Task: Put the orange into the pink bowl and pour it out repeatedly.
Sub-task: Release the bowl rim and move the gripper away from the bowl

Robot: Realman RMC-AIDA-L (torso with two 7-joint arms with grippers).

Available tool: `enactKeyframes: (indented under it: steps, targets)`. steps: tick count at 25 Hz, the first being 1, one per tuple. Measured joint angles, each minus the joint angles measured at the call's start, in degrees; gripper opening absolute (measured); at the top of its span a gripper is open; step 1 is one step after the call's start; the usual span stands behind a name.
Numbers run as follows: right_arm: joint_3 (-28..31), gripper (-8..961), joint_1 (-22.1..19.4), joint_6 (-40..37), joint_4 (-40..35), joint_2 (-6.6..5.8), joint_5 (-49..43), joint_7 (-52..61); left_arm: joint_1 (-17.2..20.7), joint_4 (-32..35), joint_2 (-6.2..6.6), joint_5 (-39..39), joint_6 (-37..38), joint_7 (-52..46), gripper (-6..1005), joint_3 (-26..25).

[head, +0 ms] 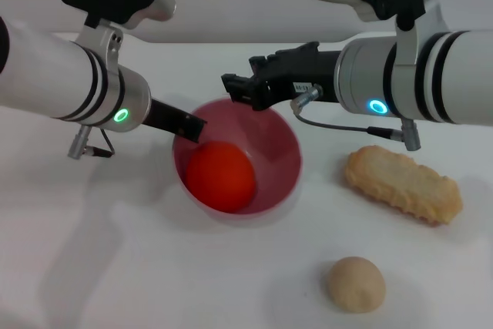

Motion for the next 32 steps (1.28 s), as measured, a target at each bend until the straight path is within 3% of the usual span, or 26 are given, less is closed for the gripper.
enactKeyframes:
  steps: [5, 12, 23, 32]
  targets:
    - [1.72, 443, -2.56, -3.01, -0.91, 0.03, -1.39, -0.22, -0.03, -0.30, 0.03, -1.55, -0.85, 0.03, 199, 0.84]
    - [5.95, 452, -4.78, -3.58, -0.21, 0.08, -1.81, -0.28, -1.21, -2.72, -0.08, -2.07, -1.66, -0.28, 205, 2.61]
    - [5.16, 466, -4.75, -3.32, 1.21, -0.08, -2.04, -1.03, -1.89, -4.01, -0.06, -3.04, -1.51, -0.07, 215, 3.95]
    - [4.44, 478, -5.02, -6.13, 3.26, -0.11, -2.11, -3.11, -3.36, -9.08, -0.12, -5.01, 2.69, -0.11, 222, 5.21]
